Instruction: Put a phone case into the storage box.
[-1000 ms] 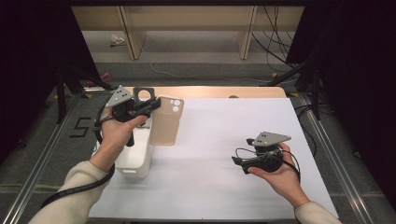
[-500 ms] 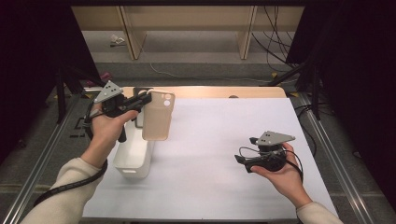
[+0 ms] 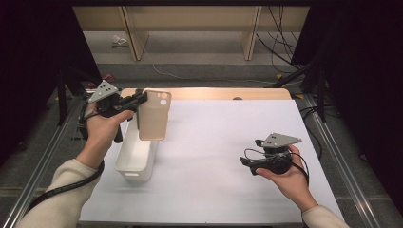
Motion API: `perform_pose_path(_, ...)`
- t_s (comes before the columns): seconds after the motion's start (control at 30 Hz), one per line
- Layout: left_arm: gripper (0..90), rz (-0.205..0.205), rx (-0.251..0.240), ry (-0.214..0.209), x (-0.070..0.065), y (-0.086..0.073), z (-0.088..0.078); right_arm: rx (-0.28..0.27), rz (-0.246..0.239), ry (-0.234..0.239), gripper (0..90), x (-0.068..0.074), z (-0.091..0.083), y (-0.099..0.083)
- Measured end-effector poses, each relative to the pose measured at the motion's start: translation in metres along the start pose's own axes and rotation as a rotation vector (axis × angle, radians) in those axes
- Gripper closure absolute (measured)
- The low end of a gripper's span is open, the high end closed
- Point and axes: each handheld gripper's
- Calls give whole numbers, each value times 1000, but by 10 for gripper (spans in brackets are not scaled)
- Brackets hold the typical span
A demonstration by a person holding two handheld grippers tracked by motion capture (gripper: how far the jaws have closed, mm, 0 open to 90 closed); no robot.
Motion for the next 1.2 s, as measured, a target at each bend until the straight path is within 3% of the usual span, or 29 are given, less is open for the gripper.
perform_pose_path(1.2, 823, -12, 9, 50, 27, -4, -9, -8, 13, 4, 165, -1, 1, 0)
Point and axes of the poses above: each handheld gripper's, and its own axes: z roughly forward along the jaws, y roughly out of its top, x roughly to its left, and after that the axes turned 14 degrees about z, right-handed
